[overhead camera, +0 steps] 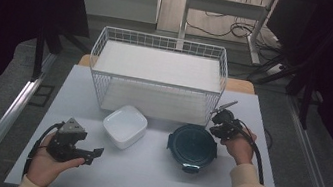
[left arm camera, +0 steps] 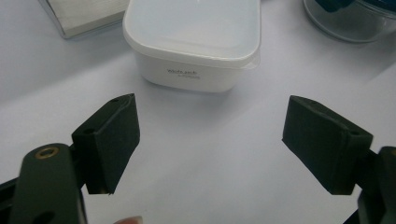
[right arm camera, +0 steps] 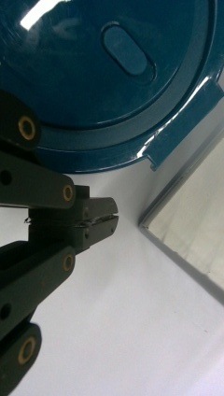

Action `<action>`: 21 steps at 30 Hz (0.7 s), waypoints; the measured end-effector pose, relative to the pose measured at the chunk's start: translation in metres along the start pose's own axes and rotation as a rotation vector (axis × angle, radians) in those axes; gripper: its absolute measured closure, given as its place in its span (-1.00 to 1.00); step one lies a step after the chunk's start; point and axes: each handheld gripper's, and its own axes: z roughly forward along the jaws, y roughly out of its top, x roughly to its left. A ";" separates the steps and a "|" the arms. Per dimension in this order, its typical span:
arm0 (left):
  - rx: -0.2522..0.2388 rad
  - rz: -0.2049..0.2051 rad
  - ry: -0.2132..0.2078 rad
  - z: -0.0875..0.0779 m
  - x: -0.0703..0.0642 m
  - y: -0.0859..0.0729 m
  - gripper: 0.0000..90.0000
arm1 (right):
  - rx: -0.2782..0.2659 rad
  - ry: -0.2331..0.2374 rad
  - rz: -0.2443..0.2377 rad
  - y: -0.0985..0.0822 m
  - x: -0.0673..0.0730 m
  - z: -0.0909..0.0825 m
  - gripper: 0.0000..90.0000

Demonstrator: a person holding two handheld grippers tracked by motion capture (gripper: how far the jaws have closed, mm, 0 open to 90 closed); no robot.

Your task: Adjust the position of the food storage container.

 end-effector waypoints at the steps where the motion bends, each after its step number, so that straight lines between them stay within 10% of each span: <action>1: 0.002 -0.002 0.001 0.000 0.001 0.000 -0.59 | 0.000 0.004 -0.006 0.001 0.001 0.001 0.99; 21: 0.019 0.007 0.009 0.004 -0.001 -0.001 -0.59 | 0.041 0.007 -0.061 0.002 0.015 0.004 1.00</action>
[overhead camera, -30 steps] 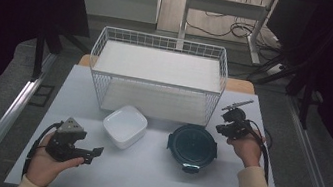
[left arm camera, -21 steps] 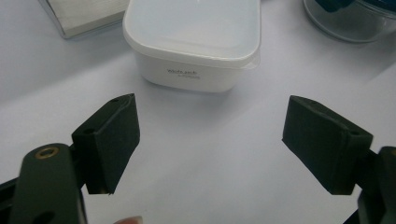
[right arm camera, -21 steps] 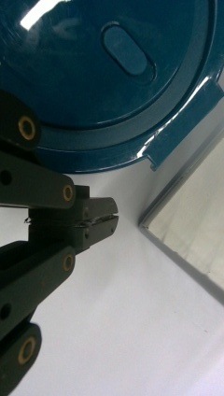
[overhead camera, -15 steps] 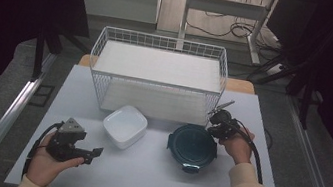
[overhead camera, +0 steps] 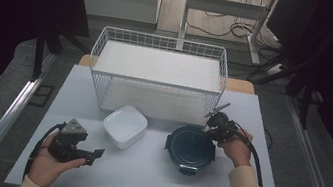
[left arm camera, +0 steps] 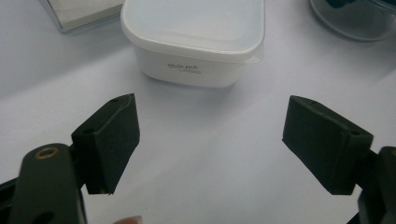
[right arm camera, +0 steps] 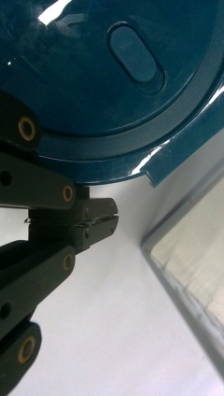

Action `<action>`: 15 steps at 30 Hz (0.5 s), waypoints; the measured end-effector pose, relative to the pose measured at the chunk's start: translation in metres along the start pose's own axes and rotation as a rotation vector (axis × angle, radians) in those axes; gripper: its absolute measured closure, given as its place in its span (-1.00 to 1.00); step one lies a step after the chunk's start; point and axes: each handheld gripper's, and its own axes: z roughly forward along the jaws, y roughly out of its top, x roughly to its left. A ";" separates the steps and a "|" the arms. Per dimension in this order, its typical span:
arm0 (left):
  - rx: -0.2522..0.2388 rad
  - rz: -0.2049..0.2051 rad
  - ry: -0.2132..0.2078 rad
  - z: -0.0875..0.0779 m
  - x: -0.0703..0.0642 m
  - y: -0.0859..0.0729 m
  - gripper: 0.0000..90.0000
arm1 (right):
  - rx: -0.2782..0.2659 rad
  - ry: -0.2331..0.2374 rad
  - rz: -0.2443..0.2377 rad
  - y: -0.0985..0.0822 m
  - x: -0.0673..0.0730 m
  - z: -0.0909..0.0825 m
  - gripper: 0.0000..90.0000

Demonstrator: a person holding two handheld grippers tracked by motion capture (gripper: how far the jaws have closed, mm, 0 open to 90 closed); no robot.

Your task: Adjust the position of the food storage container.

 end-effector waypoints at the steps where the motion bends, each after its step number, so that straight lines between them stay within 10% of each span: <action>1: 0.000 0.000 0.000 0.000 0.000 0.000 -0.59 | -0.001 0.010 -0.005 0.000 0.002 0.000 1.00; 15: -0.004 -0.025 -0.024 0.002 -0.001 0.000 -0.60 | -0.009 0.075 -0.074 0.008 0.045 -0.003 1.00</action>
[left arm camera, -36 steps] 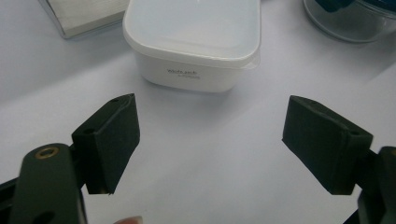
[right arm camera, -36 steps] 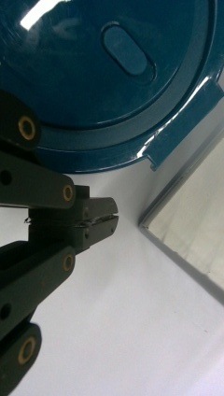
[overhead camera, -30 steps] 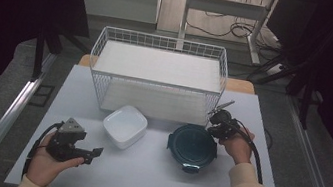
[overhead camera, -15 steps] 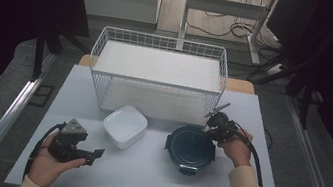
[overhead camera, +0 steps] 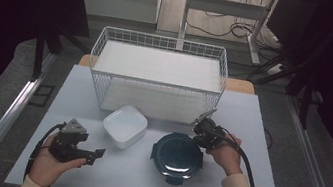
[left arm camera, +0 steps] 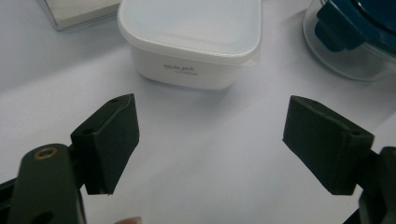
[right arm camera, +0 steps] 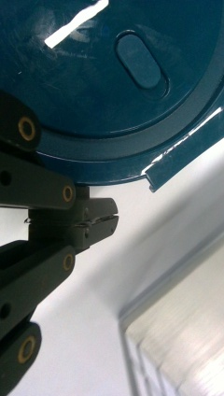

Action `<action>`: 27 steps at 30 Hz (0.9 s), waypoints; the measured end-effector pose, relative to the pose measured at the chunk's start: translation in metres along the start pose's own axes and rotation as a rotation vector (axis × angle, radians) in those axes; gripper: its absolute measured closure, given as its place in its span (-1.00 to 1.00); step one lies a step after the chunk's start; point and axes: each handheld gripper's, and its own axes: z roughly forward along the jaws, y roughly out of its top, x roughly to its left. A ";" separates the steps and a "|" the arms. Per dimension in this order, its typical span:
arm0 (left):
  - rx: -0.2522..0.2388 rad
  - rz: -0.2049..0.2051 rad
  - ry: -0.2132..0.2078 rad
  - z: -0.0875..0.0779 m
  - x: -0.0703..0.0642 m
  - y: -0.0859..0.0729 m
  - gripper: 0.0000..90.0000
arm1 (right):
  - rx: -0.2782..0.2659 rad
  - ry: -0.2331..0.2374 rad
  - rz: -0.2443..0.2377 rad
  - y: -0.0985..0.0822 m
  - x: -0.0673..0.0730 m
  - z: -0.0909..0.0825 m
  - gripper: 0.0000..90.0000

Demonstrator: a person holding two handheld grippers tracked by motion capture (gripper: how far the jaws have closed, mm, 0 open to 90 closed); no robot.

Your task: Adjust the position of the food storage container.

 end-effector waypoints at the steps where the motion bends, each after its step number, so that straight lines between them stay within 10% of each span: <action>1: -0.002 0.002 -0.001 0.000 -0.001 0.000 -0.60 | -0.002 0.008 -0.016 0.002 0.005 0.001 1.00; 27: 0.007 0.010 0.000 0.002 -0.003 0.000 -0.60 | -0.035 0.043 -0.102 0.007 0.044 -0.005 1.00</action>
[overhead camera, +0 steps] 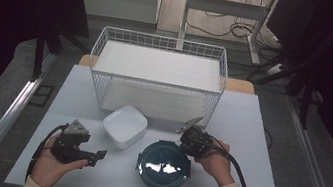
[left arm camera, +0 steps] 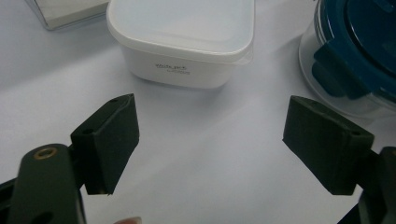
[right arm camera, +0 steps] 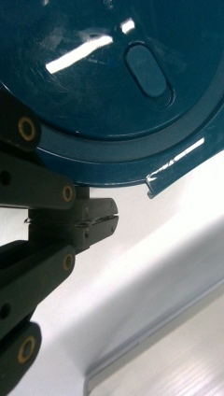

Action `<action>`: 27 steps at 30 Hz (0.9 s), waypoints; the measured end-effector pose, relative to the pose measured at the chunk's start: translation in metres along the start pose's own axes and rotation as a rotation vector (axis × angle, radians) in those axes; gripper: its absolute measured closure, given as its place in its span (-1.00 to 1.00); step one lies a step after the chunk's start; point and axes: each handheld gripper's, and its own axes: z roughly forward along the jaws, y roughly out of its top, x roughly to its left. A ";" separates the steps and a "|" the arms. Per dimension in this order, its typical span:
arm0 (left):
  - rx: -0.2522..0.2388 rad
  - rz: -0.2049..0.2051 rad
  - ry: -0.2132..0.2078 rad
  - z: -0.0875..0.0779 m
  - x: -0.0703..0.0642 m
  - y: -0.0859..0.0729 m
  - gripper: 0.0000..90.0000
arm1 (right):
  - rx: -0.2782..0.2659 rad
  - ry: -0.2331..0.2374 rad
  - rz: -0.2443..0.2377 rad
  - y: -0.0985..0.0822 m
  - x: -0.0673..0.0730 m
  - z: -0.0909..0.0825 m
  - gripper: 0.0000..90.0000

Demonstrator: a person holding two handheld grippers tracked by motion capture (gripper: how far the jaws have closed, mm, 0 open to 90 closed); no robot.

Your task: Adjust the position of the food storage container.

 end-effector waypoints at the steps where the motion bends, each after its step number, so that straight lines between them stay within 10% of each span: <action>1: 0.003 0.000 0.002 0.000 0.000 0.000 -0.60 | 0.008 -0.002 -0.012 0.001 0.004 0.001 1.00; 17: 0.008 0.006 0.000 0.002 -0.003 0.000 -0.60 | -0.020 0.016 -0.007 -0.002 0.015 0.008 0.99; 27: -0.023 -0.007 -0.012 -0.003 -0.003 0.001 -0.59 | -0.317 -0.003 0.257 -0.046 0.007 -0.056 0.94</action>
